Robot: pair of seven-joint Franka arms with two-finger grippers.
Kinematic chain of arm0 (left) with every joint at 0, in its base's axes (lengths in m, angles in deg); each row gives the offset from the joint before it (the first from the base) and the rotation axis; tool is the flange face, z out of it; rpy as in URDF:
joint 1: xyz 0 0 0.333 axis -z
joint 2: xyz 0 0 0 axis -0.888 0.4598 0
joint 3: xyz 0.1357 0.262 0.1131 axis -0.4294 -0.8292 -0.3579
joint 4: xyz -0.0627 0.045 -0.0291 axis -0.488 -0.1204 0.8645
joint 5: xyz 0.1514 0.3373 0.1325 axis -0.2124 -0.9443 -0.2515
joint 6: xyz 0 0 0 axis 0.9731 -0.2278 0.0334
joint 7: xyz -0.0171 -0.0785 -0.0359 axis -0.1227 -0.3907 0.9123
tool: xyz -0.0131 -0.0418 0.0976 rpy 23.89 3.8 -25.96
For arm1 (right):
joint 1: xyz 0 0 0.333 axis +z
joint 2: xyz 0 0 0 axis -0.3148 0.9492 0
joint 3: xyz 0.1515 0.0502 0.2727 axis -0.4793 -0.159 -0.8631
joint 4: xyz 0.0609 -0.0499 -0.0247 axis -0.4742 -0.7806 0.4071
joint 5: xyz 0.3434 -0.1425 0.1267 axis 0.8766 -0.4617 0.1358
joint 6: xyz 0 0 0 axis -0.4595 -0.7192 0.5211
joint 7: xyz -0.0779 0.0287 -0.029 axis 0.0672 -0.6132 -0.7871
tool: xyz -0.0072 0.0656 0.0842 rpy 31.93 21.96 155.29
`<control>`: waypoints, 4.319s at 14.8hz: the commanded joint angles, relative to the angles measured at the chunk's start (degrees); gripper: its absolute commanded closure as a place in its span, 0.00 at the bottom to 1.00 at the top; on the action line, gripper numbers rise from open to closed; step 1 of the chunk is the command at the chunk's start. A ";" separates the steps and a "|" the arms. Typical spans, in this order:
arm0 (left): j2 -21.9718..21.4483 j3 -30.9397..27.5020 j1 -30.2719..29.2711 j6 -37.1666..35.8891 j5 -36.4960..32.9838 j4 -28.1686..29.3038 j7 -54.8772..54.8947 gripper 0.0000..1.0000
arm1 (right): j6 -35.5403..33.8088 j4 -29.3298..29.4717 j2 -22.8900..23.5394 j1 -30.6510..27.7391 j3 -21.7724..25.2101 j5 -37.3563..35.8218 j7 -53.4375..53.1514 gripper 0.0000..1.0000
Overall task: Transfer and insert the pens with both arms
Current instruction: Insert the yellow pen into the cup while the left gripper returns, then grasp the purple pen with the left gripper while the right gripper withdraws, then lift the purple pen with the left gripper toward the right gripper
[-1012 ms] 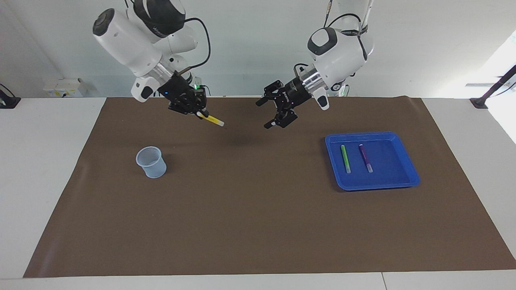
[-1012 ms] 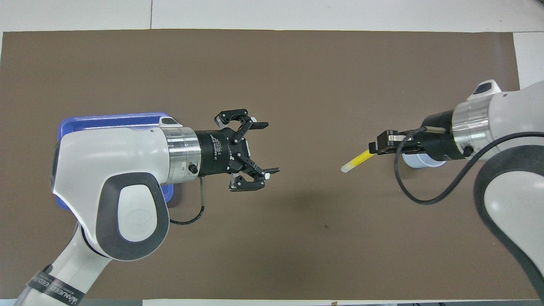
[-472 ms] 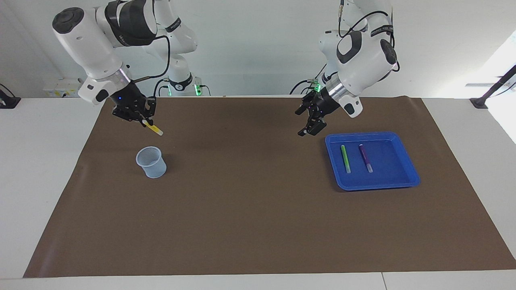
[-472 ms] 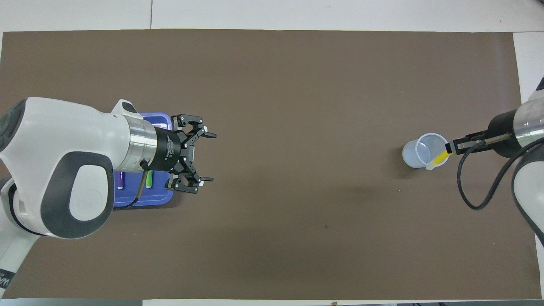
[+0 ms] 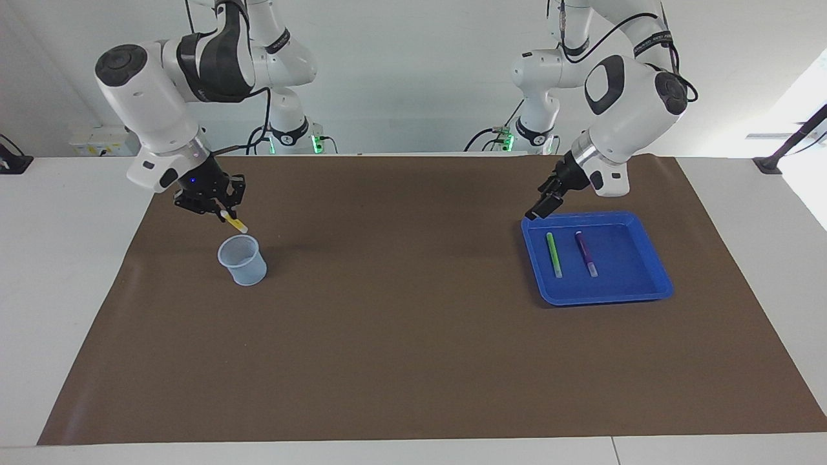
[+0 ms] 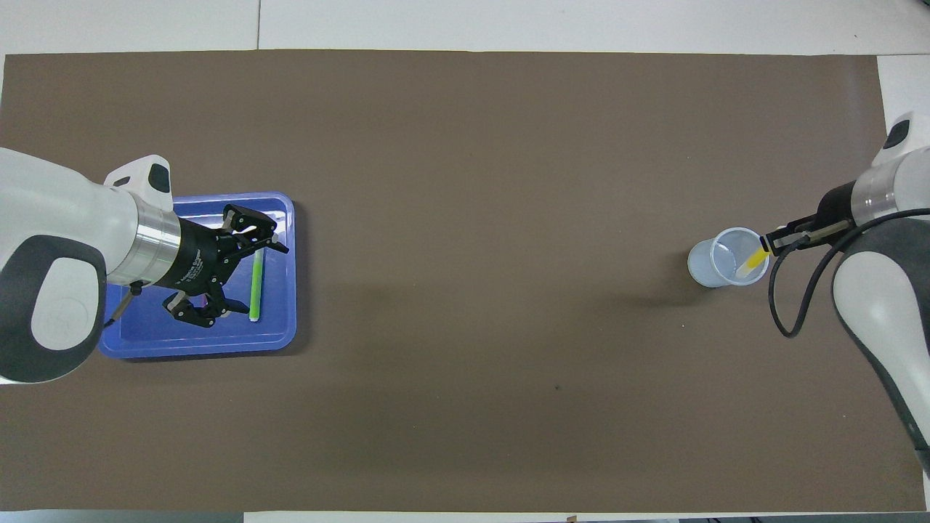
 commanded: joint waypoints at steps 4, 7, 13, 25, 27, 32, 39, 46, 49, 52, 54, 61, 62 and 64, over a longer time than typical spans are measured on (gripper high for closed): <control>3.56 0.33 -6.31 2.45 -13.15 1.11 34.68 0.00 | 6.61 -3.34 1.67 -1.35 -0.59 -1.19 2.33 1.00; 5.76 0.33 -6.50 11.93 -20.44 5.58 46.22 0.00 | 10.83 -7.39 1.58 -1.44 -0.59 -1.28 2.33 1.00; 9.37 0.33 -10.19 23.10 -22.14 10.07 60.23 0.05 | 12.34 -11.80 -0.09 -1.27 -0.59 -1.28 2.51 0.56; 12.72 0.33 -10.10 30.69 -22.13 14.39 60.14 0.53 | 5.49 -5.29 1.58 1.99 -0.86 5.73 -0.90 0.00; 12.72 0.33 -10.28 30.34 -22.13 14.30 60.05 1.00 | 4.18 -5.20 1.23 2.07 -0.86 10.56 -4.68 0.00; 12.80 0.33 -10.54 28.50 -22.13 13.08 59.70 1.00 | 1.19 -4.94 -2.81 3.03 -2.43 25.78 -17.59 0.00; 12.89 0.42 -10.46 4.98 -15.93 -3.24 52.09 1.00 | -0.75 -5.29 -5.45 6.82 -2.88 37.91 -26.58 0.00; 10.70 1.21 -4.06 -6.94 0.79 -13.74 8.19 1.00 | -0.40 -6.26 -6.16 7.08 -2.88 46.62 -26.93 0.00; 9.38 2.35 0.08 -5.79 6.94 -13.56 -13.88 1.00 | 0.12 -6.26 -6.16 9.10 -2.96 46.89 -27.11 0.00; 8.32 2.61 4.65 0.95 12.04 -11.81 -32.09 1.00 | 3.63 -6.26 -6.07 9.54 -3.05 50.30 -28.51 0.00; 7.27 2.61 7.46 4.92 17.13 -9.27 -38.36 1.00 | 6.09 -6.35 -5.98 11.03 -3.67 50.40 -28.69 0.00; 4.37 2.79 16.43 21.35 30.32 -1.26 -50.33 1.00 | 21.03 -7.31 -5.28 19.64 -3.67 50.32 -33.26 0.00; 3.93 2.79 16.70 21.80 33.12 -0.73 -50.25 1.00 | 21.83 -7.40 -5.28 20.70 -3.67 50.31 -33.00 0.00; 3.84 2.79 16.70 23.64 36.74 -0.20 -50.34 1.00 | 22.27 -8.54 -5.19 21.06 -3.67 49.79 -32.04 0.07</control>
